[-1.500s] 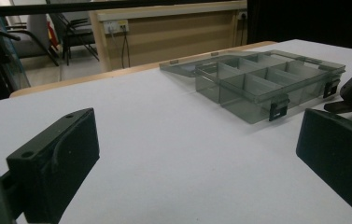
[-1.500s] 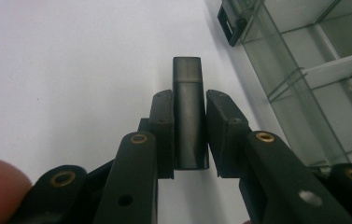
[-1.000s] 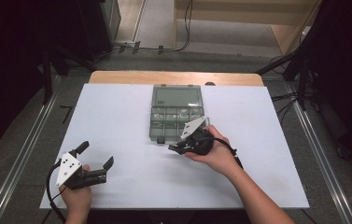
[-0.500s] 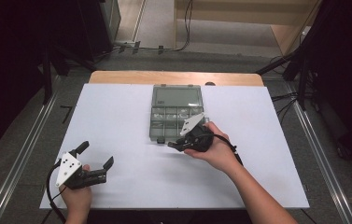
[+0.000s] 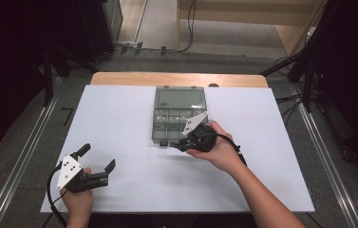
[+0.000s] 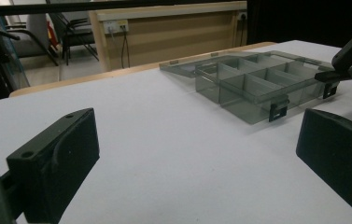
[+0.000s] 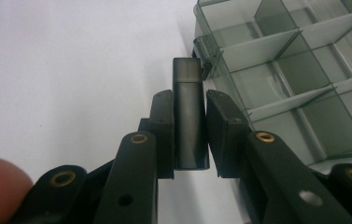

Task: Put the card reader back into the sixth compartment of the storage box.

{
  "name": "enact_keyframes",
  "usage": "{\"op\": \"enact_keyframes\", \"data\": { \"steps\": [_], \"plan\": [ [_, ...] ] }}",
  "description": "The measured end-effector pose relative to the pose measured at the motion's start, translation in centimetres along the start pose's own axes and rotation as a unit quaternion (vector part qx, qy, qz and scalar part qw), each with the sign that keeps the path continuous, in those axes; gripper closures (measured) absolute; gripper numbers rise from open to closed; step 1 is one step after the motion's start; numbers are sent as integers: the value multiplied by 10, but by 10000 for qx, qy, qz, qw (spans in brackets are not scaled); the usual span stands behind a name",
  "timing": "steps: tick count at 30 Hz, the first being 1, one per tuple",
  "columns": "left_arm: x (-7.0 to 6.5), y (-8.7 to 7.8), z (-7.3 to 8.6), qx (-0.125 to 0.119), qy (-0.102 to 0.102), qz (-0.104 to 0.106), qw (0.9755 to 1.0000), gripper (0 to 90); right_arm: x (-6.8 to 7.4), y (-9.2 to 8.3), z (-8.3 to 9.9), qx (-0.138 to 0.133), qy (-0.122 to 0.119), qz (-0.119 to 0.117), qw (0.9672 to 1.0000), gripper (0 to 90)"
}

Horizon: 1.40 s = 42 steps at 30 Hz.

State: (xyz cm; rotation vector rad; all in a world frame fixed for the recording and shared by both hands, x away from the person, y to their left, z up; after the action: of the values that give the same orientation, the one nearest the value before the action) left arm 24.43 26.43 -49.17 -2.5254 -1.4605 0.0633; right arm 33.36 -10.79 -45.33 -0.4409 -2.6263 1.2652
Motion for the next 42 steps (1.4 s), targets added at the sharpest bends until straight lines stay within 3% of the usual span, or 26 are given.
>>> {"op": "enact_keyframes", "data": {
  "steps": [19,42],
  "plan": [
    [0,0,0,5,-2,11,10000,0,-8,-7,-16,-55,2,73,10000,711],
    [1,0,0,14,-23,14,10000,0,-21,-3,-24,-43,234,176,9996,711]
  ]
}}
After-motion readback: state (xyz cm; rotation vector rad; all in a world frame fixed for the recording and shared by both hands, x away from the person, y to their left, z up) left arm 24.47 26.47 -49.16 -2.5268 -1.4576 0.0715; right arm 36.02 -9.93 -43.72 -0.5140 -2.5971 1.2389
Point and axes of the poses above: each handheld gripper's, and its own axes: y roughly forward along the jaws, z roughly out of its underside, x roughly to its left, the point moved 1 cm from there along y, roughly forward along the jaws, and after that the axes turned 3 degrees about -z, right-handed, at the moved point
